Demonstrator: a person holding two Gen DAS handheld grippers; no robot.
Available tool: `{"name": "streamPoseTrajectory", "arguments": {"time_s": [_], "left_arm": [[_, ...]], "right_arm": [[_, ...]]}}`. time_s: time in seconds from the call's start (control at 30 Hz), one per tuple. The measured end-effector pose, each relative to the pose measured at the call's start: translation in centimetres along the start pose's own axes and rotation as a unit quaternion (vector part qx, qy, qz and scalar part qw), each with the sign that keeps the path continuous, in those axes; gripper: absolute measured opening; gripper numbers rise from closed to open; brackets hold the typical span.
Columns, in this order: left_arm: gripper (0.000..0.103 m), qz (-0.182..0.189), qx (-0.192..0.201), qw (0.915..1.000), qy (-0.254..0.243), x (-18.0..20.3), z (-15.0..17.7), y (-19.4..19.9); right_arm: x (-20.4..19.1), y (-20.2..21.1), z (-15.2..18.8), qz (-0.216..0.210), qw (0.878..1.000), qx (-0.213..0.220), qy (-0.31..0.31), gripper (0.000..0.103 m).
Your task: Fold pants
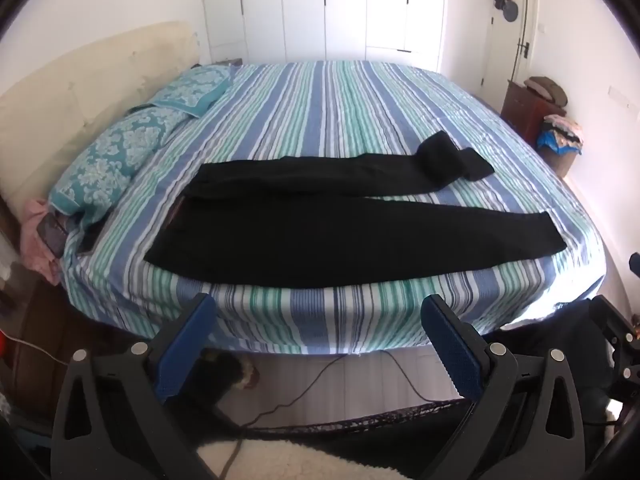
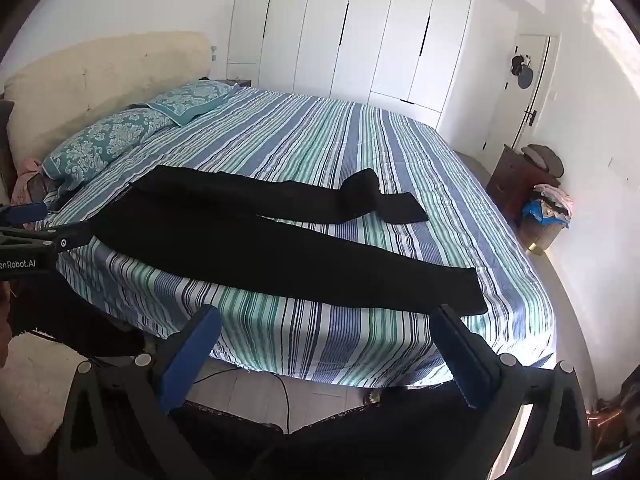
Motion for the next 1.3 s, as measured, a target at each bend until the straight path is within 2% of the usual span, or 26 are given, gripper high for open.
{"name": "streamPoseTrajectory", "arguments": {"time_s": [0.1, 0.5, 1.3], "left_arm": [[0.102, -0.001, -0.002, 1.0000, 0.002, -0.21, -0.04, -0.14], [0.102, -0.005, -0.005, 1.0000, 0.001, -0.33, 0.11, -0.36], [0.102, -0.005, 0.000, 1.0000, -0.002, -0.37, -0.22, 0.02]], "right_arm": [[0.53, 0.18, -0.24, -0.018, 1.000, 0.005, -0.024, 0.103], [0.88, -0.20, -0.58, -0.019, 0.998, 0.004, -0.054, 0.103], [0.73, -0.50, -0.27, -0.020, 0.998, -0.003, -0.052, 0.103]]}}
Point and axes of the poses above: each gripper's, at about its wrist camera, not at the fingertips, and y roughly against the way its jaws point, x to its right, z to its underside, the point moved 9 cm from there along -y, roughly the way its jaws point, and after that the axes turned 12 degrees about x, right-handed, at the moved point
